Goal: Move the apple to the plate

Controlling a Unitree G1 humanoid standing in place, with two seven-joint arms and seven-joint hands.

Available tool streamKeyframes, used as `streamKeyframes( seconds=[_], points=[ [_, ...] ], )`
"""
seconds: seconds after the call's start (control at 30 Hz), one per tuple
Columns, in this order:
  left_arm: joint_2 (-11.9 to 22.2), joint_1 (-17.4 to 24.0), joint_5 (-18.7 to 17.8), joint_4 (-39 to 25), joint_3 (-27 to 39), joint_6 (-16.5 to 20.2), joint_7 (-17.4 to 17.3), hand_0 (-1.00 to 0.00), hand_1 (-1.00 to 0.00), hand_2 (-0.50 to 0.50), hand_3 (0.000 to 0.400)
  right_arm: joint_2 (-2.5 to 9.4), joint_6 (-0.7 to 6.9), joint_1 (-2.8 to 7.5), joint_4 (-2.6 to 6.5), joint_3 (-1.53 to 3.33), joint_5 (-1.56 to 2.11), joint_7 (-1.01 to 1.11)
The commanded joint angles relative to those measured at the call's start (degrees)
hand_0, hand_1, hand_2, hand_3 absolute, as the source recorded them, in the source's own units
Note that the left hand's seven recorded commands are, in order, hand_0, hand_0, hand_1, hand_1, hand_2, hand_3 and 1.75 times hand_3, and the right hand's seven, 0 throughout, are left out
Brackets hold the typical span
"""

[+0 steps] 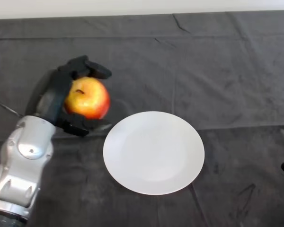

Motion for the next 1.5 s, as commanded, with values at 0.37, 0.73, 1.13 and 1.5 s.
streamKeyframes(
  seconds=[0.37, 0.73, 1.13, 1.5],
  points=[
    [-2.91, -5.02, 2.09, -2.41, -6.94, 2.28, 0.60, -1.00, -1.00, 0.00, 0.400, 2.15, 2.89, 0.37, 2.84, -0.76, 1.19, 0.66],
    [-3.73, -6.29, 1.76, -1.12, -12.80, 1.53, -0.29, -1.00, -1.00, 0.00, 0.400, 2.11, 2.85, 0.37, 2.86, -0.70, 1.25, 0.61],
    [-4.37, -7.69, 1.10, 5.04, -17.60, -1.66, 0.17, -1.00, -1.00, 0.00, 0.400, 2.04, 2.79, 0.36, 2.88, -0.58, 1.35, 0.54],
    [-5.31, -9.35, -0.48, 10.21, -19.94, -3.13, 0.42, -1.00, -1.00, 0.00, 0.400, 1.96, 2.71, 0.35, 2.92, -0.45, 1.48, 0.46]
  ],
)
